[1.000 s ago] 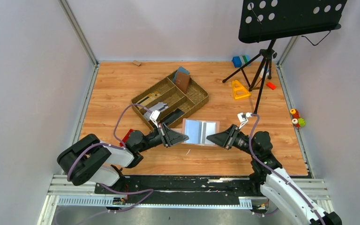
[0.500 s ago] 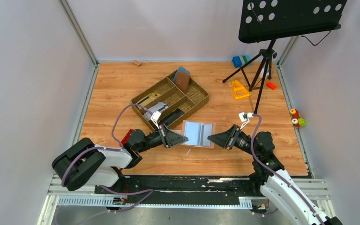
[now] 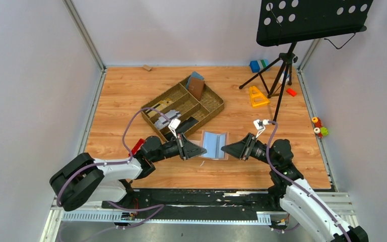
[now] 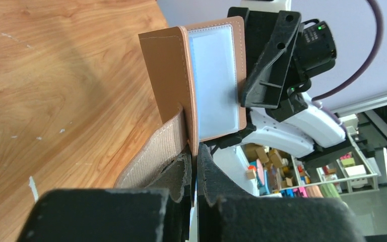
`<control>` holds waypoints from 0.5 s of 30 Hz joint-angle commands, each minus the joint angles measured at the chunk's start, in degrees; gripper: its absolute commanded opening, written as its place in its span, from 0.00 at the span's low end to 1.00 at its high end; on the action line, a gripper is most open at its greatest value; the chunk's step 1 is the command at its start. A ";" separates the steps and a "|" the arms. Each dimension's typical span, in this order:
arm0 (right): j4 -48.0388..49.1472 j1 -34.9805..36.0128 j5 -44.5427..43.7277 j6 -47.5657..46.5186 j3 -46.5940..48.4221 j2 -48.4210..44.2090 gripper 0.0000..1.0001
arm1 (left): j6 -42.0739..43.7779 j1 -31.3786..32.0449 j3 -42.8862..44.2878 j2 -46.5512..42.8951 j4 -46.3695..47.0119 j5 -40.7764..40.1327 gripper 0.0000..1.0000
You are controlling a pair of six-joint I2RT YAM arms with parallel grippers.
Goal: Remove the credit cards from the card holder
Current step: Remove the credit card from the card holder.
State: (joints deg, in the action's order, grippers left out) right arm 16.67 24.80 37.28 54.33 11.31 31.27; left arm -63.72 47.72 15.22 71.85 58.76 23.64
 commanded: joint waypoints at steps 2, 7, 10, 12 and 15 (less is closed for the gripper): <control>2.93 0.16 1.83 -1.01 2.05 1.16 0.16 | 6.06 1.08 3.08 -3.94 -9.00 -1.93 0.00; 3.75 0.15 1.75 -0.09 0.84 1.55 0.02 | 8.03 2.11 4.36 -5.19 -13.03 -3.11 0.00; 5.36 0.19 2.27 0.42 0.29 1.82 0.06 | 8.66 2.86 5.45 -3.93 -13.57 -2.74 0.00; 5.07 0.23 2.36 -0.18 0.44 2.22 0.07 | 8.57 3.50 5.76 -2.94 -12.92 -2.98 0.00; 5.04 0.33 2.89 -0.43 0.72 3.35 0.02 | 9.27 4.23 6.94 -1.36 -13.32 -2.90 0.00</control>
State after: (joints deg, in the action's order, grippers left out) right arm 17.47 24.77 38.24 53.87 11.29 33.69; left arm -57.04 50.65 19.33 68.69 45.15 20.67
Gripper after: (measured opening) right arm 0.062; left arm 0.017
